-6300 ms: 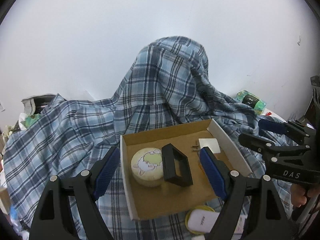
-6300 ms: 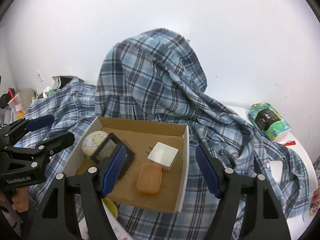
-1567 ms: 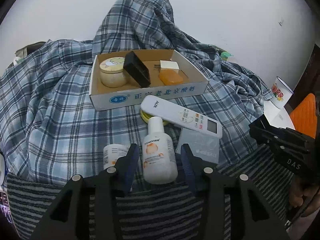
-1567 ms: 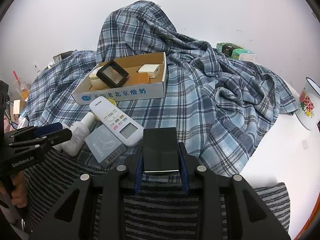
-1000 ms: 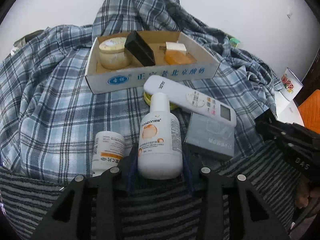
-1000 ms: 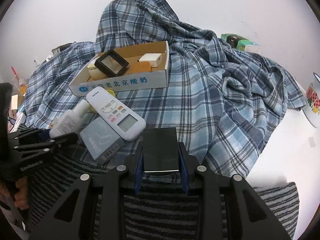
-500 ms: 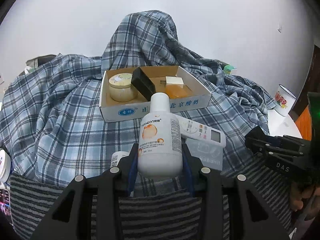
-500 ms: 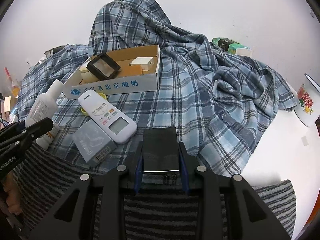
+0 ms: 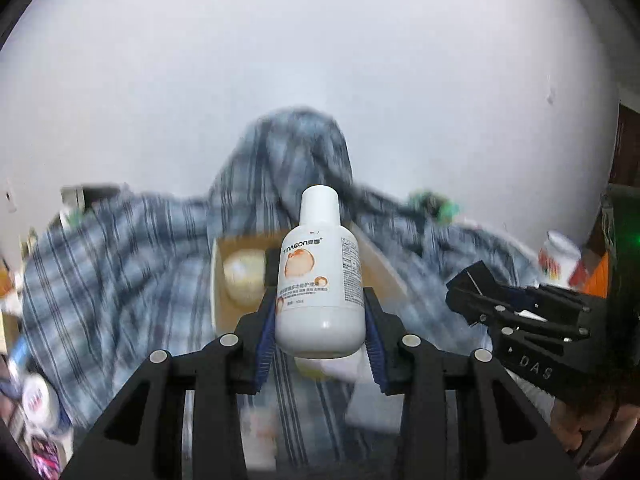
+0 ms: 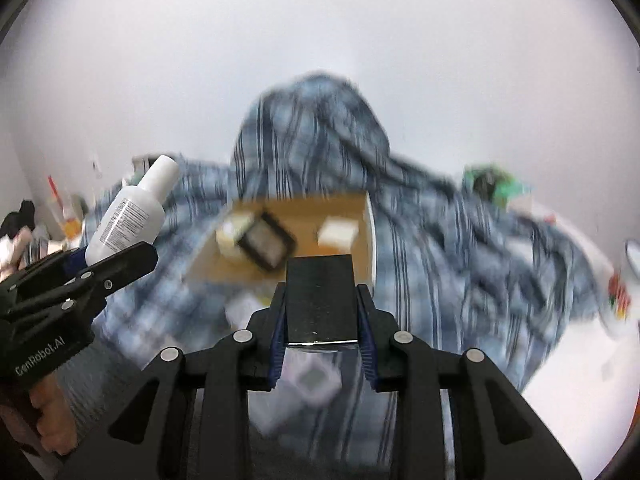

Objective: Organize rigid objects
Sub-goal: 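Carry the white bottle and black item over the cardboard box with both grippers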

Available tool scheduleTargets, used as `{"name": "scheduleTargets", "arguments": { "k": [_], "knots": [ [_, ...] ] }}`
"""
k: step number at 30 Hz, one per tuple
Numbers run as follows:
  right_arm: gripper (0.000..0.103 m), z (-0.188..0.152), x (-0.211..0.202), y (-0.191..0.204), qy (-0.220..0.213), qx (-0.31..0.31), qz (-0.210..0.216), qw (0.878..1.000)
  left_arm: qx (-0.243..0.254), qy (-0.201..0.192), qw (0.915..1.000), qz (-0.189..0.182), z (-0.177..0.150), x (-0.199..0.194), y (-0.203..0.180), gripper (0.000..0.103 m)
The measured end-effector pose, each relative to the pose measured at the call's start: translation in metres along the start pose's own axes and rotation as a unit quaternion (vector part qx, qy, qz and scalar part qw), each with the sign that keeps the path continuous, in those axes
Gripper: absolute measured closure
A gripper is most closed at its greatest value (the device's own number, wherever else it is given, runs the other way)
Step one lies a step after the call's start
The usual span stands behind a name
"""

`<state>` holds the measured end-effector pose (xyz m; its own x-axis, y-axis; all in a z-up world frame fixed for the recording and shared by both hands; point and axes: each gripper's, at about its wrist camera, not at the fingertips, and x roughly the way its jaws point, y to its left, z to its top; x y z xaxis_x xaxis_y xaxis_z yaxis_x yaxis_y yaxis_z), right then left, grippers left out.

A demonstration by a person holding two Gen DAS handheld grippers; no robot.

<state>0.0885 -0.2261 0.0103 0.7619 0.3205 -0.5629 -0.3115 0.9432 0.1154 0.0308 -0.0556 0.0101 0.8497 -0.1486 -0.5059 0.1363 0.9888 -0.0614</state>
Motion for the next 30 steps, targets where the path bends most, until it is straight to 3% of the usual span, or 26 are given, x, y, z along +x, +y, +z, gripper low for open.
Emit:
{"name": "scheduleTargets", "arguments": {
  "k": [6, 13, 21, 30],
  "knots": [
    [0.073, 0.066, -0.005, 0.009, -0.068, -0.006, -0.005, 0.998, -0.011, -0.077, 0.9968, 0.018, 0.059, -0.006, 0.006, 0.062],
    [0.073, 0.114, 0.017, 0.011, -0.107, -0.009, -0.012, 0.994, -0.006, -0.111, 0.9931, 0.036, 0.103, 0.013, 0.017, 0.061],
    [0.073, 0.102, 0.070, 0.005, -0.062, -0.016, -0.011, 0.998, -0.027, -0.068, 0.9966, 0.039, 0.100, 0.066, 0.044, 0.061],
    [0.073, 0.067, 0.134, -0.006, 0.032, -0.006, -0.004, 0.999, -0.035, 0.005, 0.9992, 0.019, 0.073, 0.118, 0.048, 0.061]
  ]
}}
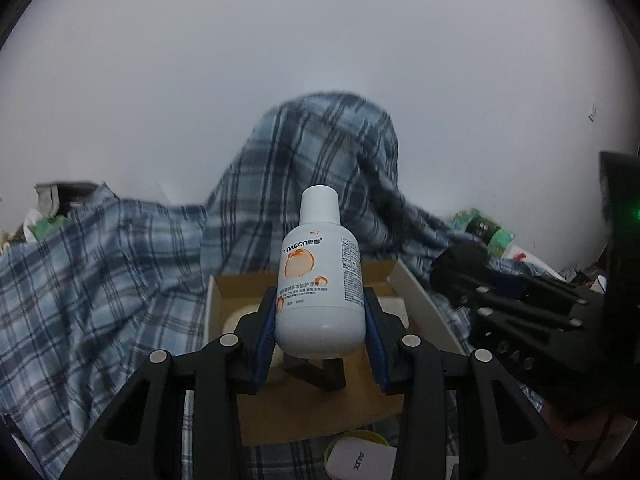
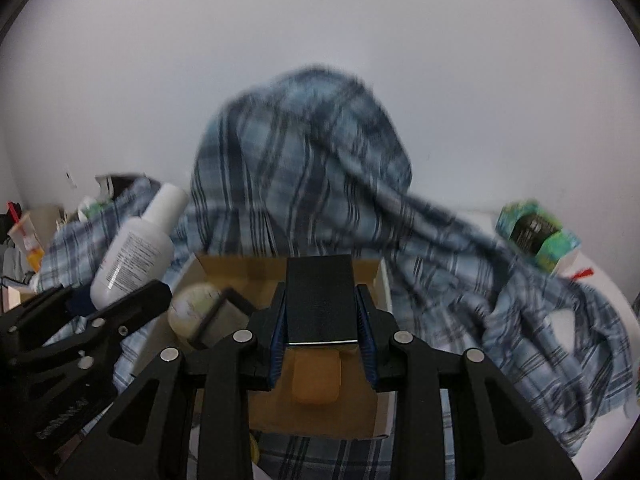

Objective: Organize rigid objects
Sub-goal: 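Carry the white bottle and black item over the cardboard box with both grippers, then lower both items into the cardboard box and open both grippers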

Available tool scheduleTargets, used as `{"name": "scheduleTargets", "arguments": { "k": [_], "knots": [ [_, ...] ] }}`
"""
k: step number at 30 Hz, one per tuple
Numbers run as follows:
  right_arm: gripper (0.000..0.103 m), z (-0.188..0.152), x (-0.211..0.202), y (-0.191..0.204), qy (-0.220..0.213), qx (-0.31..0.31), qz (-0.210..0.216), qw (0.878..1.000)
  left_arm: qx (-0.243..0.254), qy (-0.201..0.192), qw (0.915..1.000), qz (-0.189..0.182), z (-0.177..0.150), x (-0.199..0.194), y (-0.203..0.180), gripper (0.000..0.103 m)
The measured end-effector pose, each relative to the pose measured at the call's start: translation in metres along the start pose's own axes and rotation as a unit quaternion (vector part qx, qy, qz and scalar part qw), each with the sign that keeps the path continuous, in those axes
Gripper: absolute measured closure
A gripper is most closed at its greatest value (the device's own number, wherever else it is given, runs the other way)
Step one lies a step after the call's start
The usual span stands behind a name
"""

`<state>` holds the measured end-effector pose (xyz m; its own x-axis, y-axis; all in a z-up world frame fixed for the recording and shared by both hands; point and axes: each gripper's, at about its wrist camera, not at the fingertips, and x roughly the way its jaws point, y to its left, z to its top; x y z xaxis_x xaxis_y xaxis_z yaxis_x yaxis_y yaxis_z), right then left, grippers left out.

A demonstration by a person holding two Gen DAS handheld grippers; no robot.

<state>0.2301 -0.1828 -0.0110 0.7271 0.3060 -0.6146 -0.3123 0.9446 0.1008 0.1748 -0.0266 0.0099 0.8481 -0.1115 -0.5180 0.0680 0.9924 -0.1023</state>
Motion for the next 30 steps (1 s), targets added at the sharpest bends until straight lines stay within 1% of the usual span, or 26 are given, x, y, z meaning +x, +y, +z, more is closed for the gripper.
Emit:
{"name": "scheduleTargets", "arguments": {
  "k": [4, 7, 12, 13, 14, 15, 16, 17, 18, 22, 30],
  "knots": [
    [0.073, -0.015, 0.022, -0.004, 0.036, 0.001, 0.000, 0.999, -0.010, 0.031, 0.9994, -0.008, -0.011, 0.016, 0.000, 0.061],
    [0.073, -0.023, 0.035, -0.007, 0.060, 0.003, 0.000, 0.998, -0.007, 0.045, 0.9989, 0.002, -0.018, 0.026, 0.000, 0.061],
    [0.073, -0.029, 0.043, -0.006, 0.074, 0.002, 0.002, 0.997, -0.024, 0.068, 0.9973, -0.014, -0.024, 0.040, 0.009, 0.062],
    [0.068, -0.030, 0.044, -0.006, 0.074, 0.003, 0.001, 0.997, -0.023, 0.069, 0.9973, -0.012, -0.026, 0.040, 0.009, 0.062],
    [0.062, -0.030, 0.043, -0.006, 0.073, 0.005, -0.001, 0.997, -0.020, 0.069, 0.9974, -0.008, -0.027, 0.040, 0.009, 0.062],
    [0.048, -0.029, 0.041, -0.006, 0.068, 0.007, -0.002, 0.998, -0.018, 0.067, 0.9975, -0.009, -0.027, 0.040, 0.009, 0.057],
    [0.044, -0.029, 0.038, -0.007, 0.059, 0.007, -0.002, 0.998, -0.019, 0.065, 0.9976, -0.013, -0.027, 0.039, 0.008, 0.048],
    [0.044, -0.028, 0.035, -0.007, 0.053, 0.007, -0.004, 0.999, -0.018, 0.064, 0.9977, -0.013, -0.026, 0.038, 0.008, 0.044],
    [0.044, -0.026, 0.034, -0.006, 0.051, 0.005, -0.006, 0.999, -0.016, 0.062, 0.9979, -0.008, -0.026, 0.038, 0.007, 0.043],
    [0.044, -0.022, 0.034, -0.006, 0.045, 0.005, -0.008, 0.999, -0.013, 0.045, 0.9989, -0.001, -0.023, 0.031, 0.006, 0.043],
    [0.044, -0.021, 0.029, -0.004, 0.040, -0.003, -0.011, 0.999, -0.014, 0.036, 0.9993, 0.003, -0.019, 0.024, 0.008, 0.043]
  ]
}}
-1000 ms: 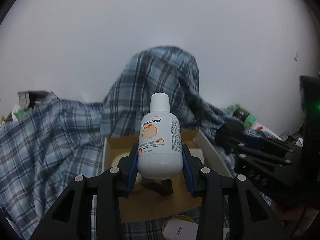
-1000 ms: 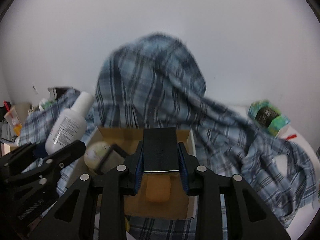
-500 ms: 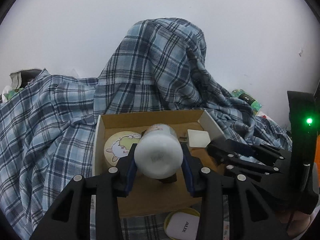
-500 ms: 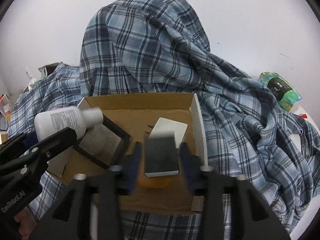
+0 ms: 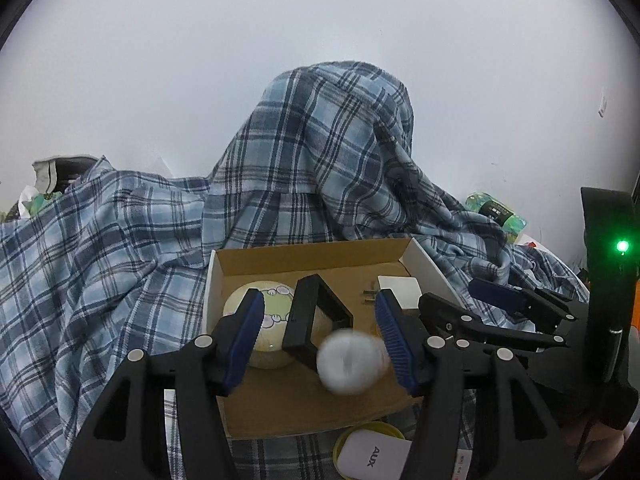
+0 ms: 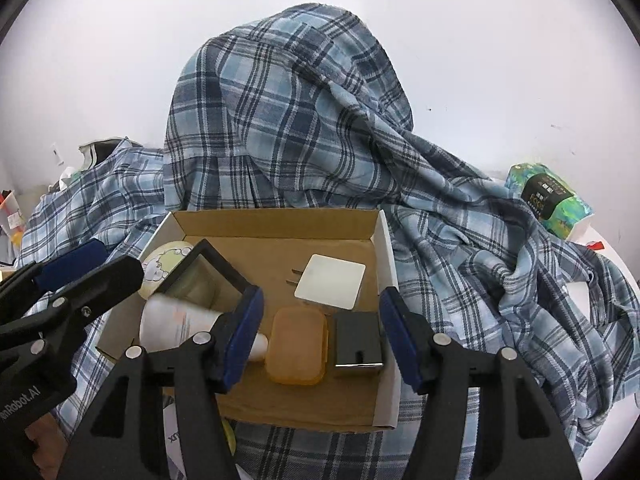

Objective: Organize rigid objects
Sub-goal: 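Lower both items into the cardboard box and open both grippers, then withdraw both tools toward the pill bottle and grey card box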

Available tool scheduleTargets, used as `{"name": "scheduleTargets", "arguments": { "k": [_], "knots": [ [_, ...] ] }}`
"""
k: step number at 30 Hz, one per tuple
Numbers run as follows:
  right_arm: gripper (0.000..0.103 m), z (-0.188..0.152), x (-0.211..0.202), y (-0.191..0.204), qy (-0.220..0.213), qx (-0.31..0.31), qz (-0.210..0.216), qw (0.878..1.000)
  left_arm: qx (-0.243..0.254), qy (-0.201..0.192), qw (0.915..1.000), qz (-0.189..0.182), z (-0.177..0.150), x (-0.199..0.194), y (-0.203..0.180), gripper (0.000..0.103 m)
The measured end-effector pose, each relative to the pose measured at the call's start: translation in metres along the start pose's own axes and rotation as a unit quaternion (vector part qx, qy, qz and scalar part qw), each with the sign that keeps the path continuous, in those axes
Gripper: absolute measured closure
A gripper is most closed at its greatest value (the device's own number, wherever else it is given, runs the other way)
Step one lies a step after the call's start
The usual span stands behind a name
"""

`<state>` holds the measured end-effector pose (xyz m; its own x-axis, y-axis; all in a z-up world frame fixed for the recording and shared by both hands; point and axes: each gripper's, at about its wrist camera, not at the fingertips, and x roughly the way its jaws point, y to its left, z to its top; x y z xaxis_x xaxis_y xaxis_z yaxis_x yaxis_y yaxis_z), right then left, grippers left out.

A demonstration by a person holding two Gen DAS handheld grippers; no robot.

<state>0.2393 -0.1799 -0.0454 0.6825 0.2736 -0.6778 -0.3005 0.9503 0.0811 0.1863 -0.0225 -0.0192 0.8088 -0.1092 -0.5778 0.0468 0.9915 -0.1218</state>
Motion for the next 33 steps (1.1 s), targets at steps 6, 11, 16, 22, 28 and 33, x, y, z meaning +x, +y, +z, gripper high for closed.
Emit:
{"name": "scheduleTargets", "arguments": {
  "k": [6, 11, 16, 22, 28, 33],
  "knots": [
    [0.044, 0.010, -0.026, 0.004, -0.030, -0.003, 0.005, 1.000, 0.007, -0.023, 0.9997, 0.002, 0.008, -0.021, -0.003, 0.043],
    [0.044, 0.015, -0.061, 0.011, -0.064, -0.008, 0.009, 0.998, 0.001, -0.052, 0.9986, -0.007, 0.016, -0.056, -0.006, 0.043],
    [0.044, 0.001, -0.099, 0.016, -0.088, -0.005, 0.012, 0.996, 0.009, -0.080, 0.9967, 0.005, 0.007, -0.092, -0.008, 0.043],
    [0.044, -0.027, -0.128, 0.021, -0.088, -0.009, 0.011, 0.996, 0.000, -0.077, 0.9970, 0.008, -0.015, -0.120, 0.002, 0.043],
    [0.044, -0.065, -0.134, 0.014, -0.059, 0.009, 0.003, 0.998, -0.003, -0.056, 0.9983, 0.013, -0.045, -0.136, 0.010, 0.043],
    [0.044, -0.096, -0.130, 0.005, -0.027, 0.033, -0.005, 0.999, -0.010, -0.042, 0.9990, 0.016, -0.073, -0.142, 0.014, 0.022]
  ]
}}
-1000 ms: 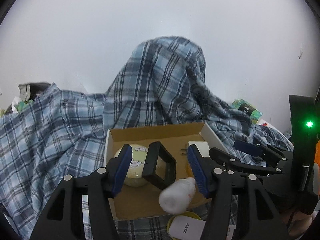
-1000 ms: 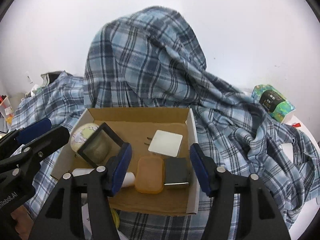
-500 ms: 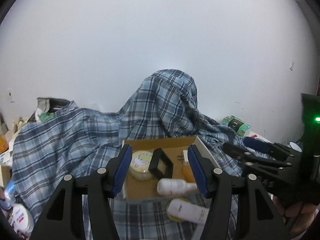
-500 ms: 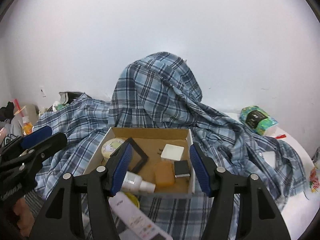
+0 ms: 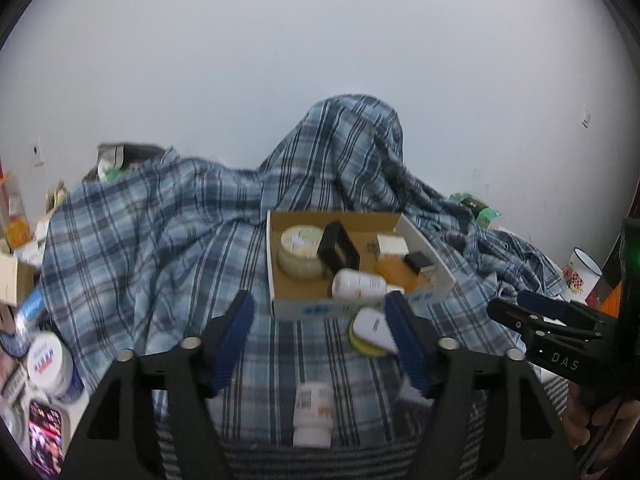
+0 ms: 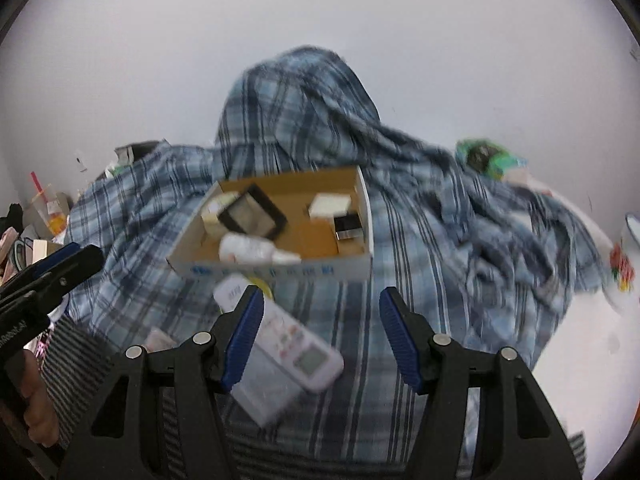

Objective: Organize rigid objects
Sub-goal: 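Withdraw both tools toward the pill bottle and grey card box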

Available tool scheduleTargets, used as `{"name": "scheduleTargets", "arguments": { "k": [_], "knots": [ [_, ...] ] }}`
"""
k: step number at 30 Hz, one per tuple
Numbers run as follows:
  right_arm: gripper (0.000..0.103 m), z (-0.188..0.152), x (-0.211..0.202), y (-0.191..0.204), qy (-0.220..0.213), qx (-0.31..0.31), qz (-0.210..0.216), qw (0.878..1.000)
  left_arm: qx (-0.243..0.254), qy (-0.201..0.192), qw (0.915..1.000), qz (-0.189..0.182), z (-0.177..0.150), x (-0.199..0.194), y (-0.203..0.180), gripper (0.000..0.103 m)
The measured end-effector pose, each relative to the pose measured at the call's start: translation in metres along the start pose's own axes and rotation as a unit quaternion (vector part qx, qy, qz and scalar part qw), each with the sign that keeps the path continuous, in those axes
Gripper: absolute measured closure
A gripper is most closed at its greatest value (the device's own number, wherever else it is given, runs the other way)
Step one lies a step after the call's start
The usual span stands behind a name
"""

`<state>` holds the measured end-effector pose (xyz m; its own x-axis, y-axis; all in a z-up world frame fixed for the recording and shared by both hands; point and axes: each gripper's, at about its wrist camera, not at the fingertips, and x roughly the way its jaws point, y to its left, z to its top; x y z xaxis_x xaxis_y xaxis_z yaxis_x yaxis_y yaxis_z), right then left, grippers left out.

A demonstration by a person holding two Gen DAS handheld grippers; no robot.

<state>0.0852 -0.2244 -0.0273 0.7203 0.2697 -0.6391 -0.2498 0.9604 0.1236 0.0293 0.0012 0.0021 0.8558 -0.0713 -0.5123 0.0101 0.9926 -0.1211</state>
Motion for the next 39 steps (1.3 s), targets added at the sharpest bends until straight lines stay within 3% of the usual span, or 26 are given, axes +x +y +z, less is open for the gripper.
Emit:
{"name": "scheduleTargets", "arguments": {
  "k": [1, 6, 15, 39],
  "knots": [
    [0.044, -0.005, 0.001, -0.002, 0.006, 0.003, -0.003, 1.000, -0.005, 0.005, 1.0000, -0.001, -0.006, 0.000, 0.002, 0.015],
    [0.044, -0.020, 0.004, -0.007, 0.024, 0.007, -0.012, 1.000, -0.018, 0.026, 0.9995, -0.004, -0.025, 0.006, 0.008, 0.015],
    [0.044, -0.037, 0.009, -0.006, 0.021, 0.008, -0.029, 0.999, 0.003, 0.057, 0.9984, 0.000, -0.054, 0.024, 0.005, 0.015],
    [0.044, -0.036, 0.016, 0.010, 0.036, -0.010, -0.027, 0.999, -0.022, 0.065, 0.9973, -0.024, -0.055, 0.029, 0.014, 0.015]
  ]
}}
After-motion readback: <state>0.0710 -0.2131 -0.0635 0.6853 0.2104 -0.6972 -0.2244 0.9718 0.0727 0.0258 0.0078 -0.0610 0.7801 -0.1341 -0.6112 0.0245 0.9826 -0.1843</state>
